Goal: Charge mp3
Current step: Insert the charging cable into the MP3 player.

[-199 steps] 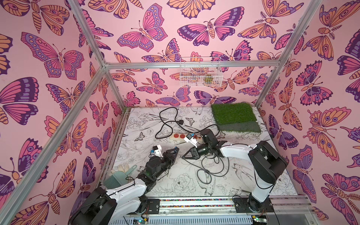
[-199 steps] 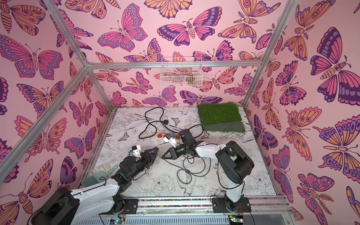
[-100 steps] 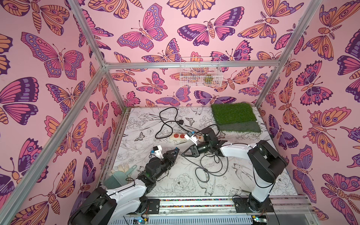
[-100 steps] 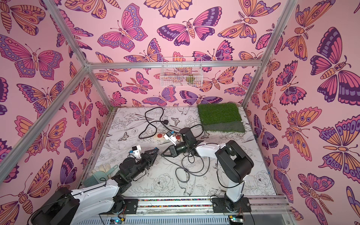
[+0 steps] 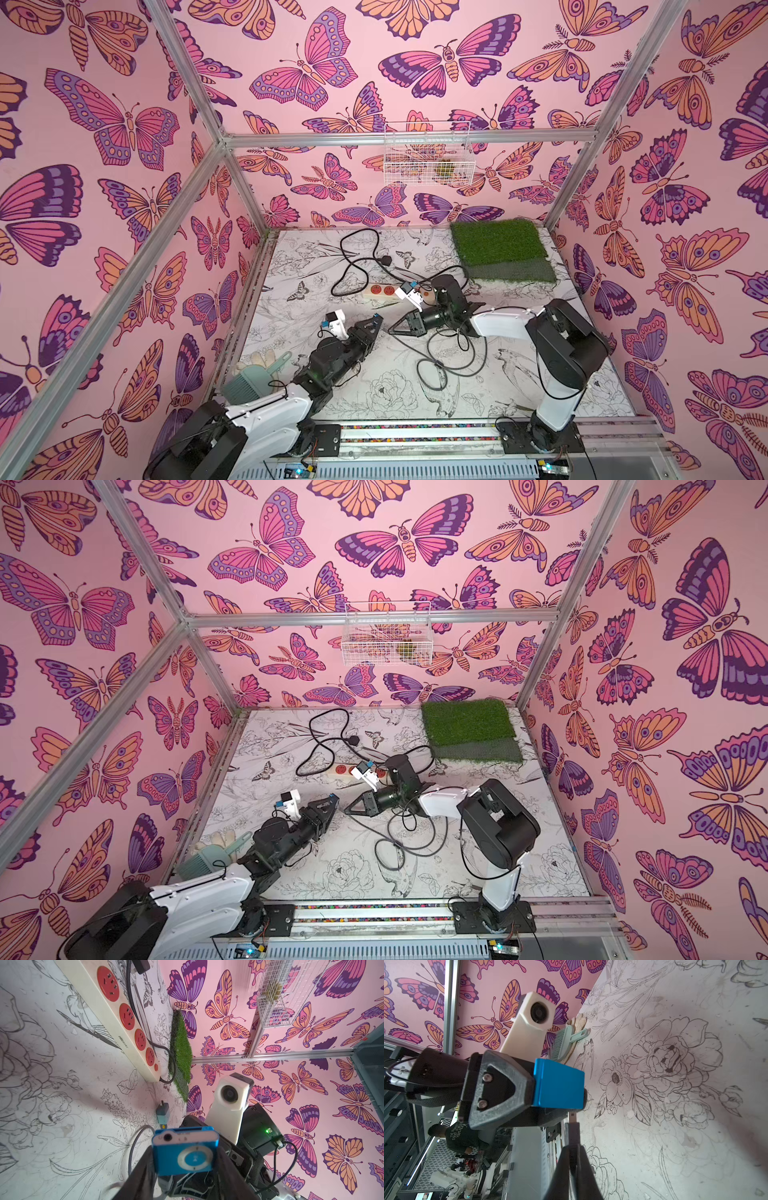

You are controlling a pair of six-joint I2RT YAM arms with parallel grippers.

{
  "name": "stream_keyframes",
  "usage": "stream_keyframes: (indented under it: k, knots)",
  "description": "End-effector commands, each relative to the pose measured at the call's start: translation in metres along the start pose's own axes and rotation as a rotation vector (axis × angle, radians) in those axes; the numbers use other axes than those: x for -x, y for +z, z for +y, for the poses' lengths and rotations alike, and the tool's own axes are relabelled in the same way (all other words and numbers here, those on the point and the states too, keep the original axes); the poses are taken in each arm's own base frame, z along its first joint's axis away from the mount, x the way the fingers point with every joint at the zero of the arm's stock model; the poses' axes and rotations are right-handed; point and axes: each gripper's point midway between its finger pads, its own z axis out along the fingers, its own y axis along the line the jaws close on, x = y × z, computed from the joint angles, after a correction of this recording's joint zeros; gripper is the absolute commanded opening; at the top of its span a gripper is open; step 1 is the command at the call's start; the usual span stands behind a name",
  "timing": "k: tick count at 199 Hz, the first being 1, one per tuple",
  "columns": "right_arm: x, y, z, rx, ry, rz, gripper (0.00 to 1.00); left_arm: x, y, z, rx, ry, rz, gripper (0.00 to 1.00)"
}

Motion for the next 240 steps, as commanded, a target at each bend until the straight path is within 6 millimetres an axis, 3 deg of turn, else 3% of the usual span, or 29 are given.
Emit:
stream_keyframes:
  k: [1,141,169,240]
  knots:
    - [0.003,0.000,0.000,0.031,-0.001,-0.010,0.00,0.001,-0.004,-0.004,-0.031,0.027,-0.017,0.00]
    - [0.008,-0.001,0.002,0.069,0.014,-0.047,0.00,0.001,-0.008,-0.008,-0.052,0.059,-0.032,0.00]
    - [0.003,-0.004,0.004,0.064,0.010,-0.042,0.00,0.006,-0.011,-0.002,-0.037,0.074,-0.061,0.00]
    - [-0.003,-0.005,0.004,0.075,0.024,-0.048,0.00,0.013,-0.011,-0.010,-0.022,0.127,-0.097,0.00]
